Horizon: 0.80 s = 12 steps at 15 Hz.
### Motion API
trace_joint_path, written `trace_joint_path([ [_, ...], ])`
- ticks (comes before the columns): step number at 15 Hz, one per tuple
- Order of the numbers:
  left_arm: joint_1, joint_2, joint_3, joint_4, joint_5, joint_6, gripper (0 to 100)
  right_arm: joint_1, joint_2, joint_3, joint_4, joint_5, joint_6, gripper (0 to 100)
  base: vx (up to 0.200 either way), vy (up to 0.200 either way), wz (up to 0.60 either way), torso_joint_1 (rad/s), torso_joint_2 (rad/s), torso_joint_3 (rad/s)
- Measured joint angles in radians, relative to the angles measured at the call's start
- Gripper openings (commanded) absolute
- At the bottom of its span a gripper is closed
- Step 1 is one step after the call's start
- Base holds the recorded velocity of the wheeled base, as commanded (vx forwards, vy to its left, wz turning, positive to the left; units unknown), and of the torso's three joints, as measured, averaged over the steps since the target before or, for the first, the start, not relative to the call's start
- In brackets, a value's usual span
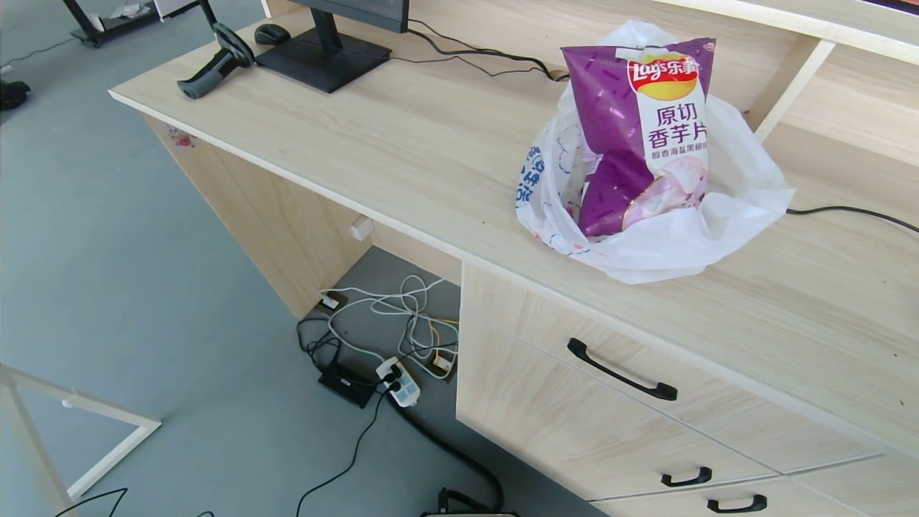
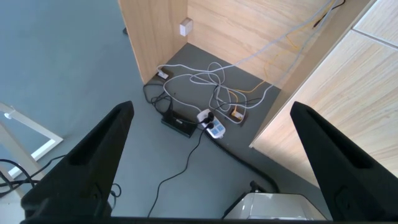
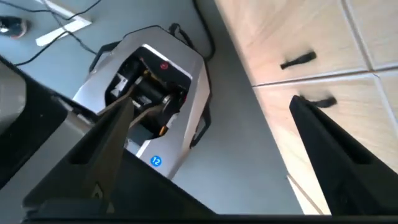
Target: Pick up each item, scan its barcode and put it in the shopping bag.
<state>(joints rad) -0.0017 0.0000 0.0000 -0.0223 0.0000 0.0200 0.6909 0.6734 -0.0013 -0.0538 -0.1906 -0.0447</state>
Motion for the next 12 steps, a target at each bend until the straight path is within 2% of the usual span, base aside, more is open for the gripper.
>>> trace_joint_path([
  [3, 0.000, 0.000, 0.000, 0.000, 0.000, -0.001, 100, -0.179, -0.014, -0.001, 0.001, -0.053, 0.005, 100, 0.000, 0.000, 0.00, 0.000, 0.00, 0.000],
  [8, 0.000, 0.000, 0.000, 0.000, 0.000, 0.001, 100, -0.519, -0.102, -0.003, 0.003, -0.071, 0.026, 100, 0.000, 0.000, 0.00, 0.000, 0.00, 0.000],
  [9, 0.000, 0.000, 0.000, 0.000, 0.000, 0.001, 100, -0.558, -0.136, -0.003, 0.004, -0.069, 0.028, 100, 0.000, 0.000, 0.00, 0.000, 0.00, 0.000],
  [12, 0.000, 0.000, 0.000, 0.001, 0.000, 0.001, 100, -0.587, -0.276, -0.003, 0.005, -0.065, 0.007, 100, 0.000, 0.000, 0.00, 0.000, 0.00, 0.000],
])
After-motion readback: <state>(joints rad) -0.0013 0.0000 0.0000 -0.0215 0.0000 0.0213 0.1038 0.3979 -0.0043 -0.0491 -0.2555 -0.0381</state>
